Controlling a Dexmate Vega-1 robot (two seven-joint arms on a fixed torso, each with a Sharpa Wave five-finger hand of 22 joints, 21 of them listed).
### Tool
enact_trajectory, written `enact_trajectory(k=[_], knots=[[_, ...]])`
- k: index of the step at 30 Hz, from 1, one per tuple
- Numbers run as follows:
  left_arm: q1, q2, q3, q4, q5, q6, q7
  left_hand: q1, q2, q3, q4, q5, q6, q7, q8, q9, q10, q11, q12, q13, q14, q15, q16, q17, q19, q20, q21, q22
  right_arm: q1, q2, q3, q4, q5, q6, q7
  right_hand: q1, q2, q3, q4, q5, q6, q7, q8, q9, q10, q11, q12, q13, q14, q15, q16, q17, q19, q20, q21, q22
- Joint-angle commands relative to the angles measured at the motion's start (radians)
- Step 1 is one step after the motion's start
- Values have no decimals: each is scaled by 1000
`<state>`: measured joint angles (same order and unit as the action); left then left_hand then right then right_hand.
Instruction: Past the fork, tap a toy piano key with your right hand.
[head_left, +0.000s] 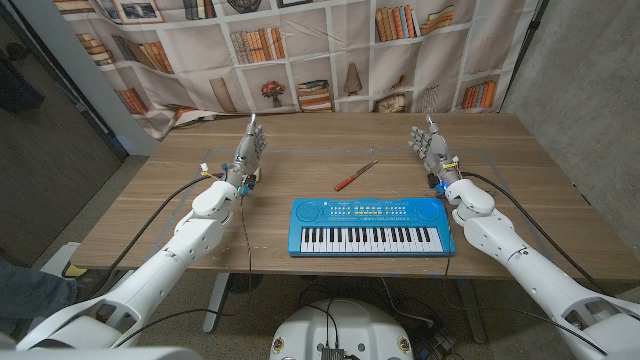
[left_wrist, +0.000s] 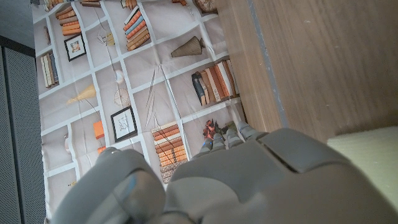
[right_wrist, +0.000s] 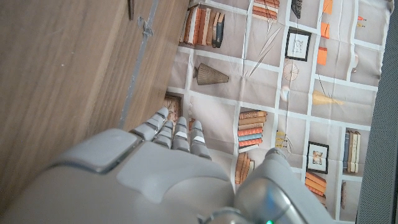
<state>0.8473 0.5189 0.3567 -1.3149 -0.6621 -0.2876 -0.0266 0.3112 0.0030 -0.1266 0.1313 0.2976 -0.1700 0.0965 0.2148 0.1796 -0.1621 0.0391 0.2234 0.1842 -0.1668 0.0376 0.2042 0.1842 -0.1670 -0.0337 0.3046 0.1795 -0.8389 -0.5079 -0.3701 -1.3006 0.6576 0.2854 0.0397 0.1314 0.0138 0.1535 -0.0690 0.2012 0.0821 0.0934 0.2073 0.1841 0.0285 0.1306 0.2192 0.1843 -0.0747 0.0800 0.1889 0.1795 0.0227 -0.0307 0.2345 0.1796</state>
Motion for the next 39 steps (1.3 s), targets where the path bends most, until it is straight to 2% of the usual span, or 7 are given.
enact_trajectory(k=[1, 8, 18, 23, 28, 31, 39], knots=[[25, 33, -19, -55, -10, 19, 8, 11, 1, -10, -4, 5, -19, 6, 8, 5, 7, 3, 9, 4, -23, 3, 5, 5, -29, -33, 3, 4, -4, 15, 3, -2, -6, 47, 1, 14, 1, 8, -3, 4, 7, 5, 5, 4, 12, 9, 11, 4, 10, -3, 8, 3, 16, -28, 8, 3], [41, 54, -26, -95, -12, 33, 13, 13, 3, -12, -5, 7, -6, 6, 10, 5, 21, 2, 12, 4, -14, 3, 6, 4, -26, -31, 1, 3, -31, 5, 9, -31, -14, 76, -2, 18, 1, 8, -6, 3, 14, -1, 6, 4, 23, 5, 14, 4, 21, -6, 10, 3, 26, -30, 9, 3], [57, 76, -32, -115, -30, 61, 1, 17, 6, -17, -8, 12, 20, 5, 13, 5, 51, 3, 18, 4, 17, 0, 10, 3, -3, -25, 4, 3, -110, -45, 32, -155, -51, 78, -73, 21, 0, 6, -9, 0, 25, -4, 7, 4, 27, -3, 14, 4, 40, -12, 13, 3, 47, -33, 12, 3], [62, 69, -32, -112, -38, 57, -5, 21, 9, -18, -9, 13, 32, 4, 15, 5, 63, 2, 20, 4, 28, 1, 11, 3, 6, -22, 5, 3, -160, -70, 54, -220, -47, 68, -103, 22, -1, 6, -10, -1, 31, -6, 7, 4, 38, -3, 17, 4, 47, -14, 14, 3, 54, -35, 12, 3], [67, 66, -29, -120, -33, 52, 1, 24, 11, -19, -10, 14, 39, 4, 15, 5, 68, 3, 20, 4, 39, 1, 13, 3, 12, -22, 5, 3, -195, -84, 70, -253, -23, 83, -84, 22, -2, 5, -11, -1, 35, -7, 8, 4, 44, -3, 19, 4, 55, -13, 15, 3, 59, -36, 13, 3], [66, 73, -27, -132, -22, 55, 7, 27, 13, -19, -12, 16, 49, 3, 16, 5, 79, 3, 22, 4, 46, -1, 13, 3, 17, -20, 6, 3, -208, -86, 74, -254, -1, 111, -43, 22, -2, 4, -11, -2, 39, -6, 8, 4, 46, -3, 19, 4, 57, -13, 15, 3, 62, -36, 12, 3], [63, 77, -23, -158, 2, 66, 40, 35, 18, -19, -15, 18, 62, 4, 17, 5, 95, 1, 24, 3, 66, -4, 15, 2, 32, -17, 7, 2, -264, -110, 103, -308, -16, 148, -57, 23, -2, 3, -12, -3, 49, -4, 10, 4, 60, -4, 23, 4, 67, -13, 16, 3, 71, -36, 13, 3]])
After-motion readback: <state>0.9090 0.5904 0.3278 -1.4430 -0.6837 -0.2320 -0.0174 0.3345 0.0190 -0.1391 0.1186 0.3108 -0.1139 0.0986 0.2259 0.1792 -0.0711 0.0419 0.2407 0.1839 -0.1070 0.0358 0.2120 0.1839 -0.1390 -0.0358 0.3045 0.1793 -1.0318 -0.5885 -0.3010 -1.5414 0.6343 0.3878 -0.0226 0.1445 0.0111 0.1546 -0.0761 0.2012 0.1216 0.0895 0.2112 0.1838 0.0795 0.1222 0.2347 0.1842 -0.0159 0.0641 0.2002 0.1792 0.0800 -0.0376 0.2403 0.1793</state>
